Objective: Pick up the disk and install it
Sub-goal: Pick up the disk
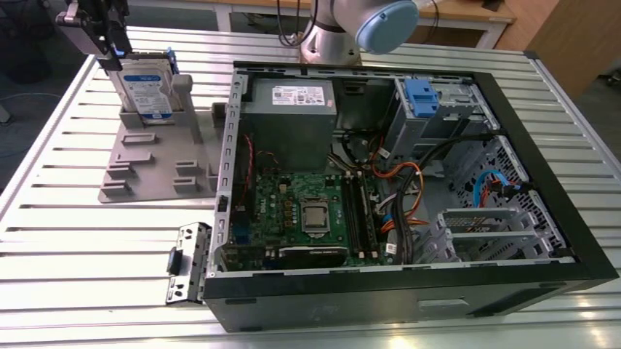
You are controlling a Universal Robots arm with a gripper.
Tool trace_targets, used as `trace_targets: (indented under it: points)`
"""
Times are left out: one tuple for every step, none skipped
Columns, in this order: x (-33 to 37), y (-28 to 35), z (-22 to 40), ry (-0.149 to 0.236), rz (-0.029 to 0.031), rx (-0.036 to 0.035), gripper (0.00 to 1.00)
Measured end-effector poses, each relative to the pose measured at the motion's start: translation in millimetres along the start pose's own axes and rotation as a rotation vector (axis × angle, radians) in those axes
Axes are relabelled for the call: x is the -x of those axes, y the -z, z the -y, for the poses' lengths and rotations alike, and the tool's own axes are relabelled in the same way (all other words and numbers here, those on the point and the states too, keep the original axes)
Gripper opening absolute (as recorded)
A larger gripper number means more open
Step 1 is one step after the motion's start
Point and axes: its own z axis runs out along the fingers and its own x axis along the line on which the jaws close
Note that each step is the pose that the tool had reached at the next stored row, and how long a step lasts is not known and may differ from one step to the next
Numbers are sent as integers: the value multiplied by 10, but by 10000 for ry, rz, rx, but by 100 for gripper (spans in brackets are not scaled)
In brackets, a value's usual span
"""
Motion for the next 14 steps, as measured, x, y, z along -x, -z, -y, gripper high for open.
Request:
trace_targets:
  points:
    - [0,0,0,0,0,0,53]
    - [1,0,0,1,0,0,53]
    - [2,0,-1,-1,0,-1,53]
    - [4,-1,-2,-4,0,-1,53]
    - [6,-1,-3,-7,0,-1,53]
    - [7,-2,-3,-10,1,-1,53]
    - [11,-3,-3,-12,1,-1,53]
    - [16,-3,-3,-13,0,1,53]
    - [24,-4,-3,-13,0,1,53]
    - [34,-6,-4,-12,1,0,53]
    - [45,-8,-4,-13,0,0,53]
    - [55,-10,-4,-13,0,1,53]
    - [63,-12,-4,-12,0,0,53]
    - [71,-15,-4,-12,0,0,53]
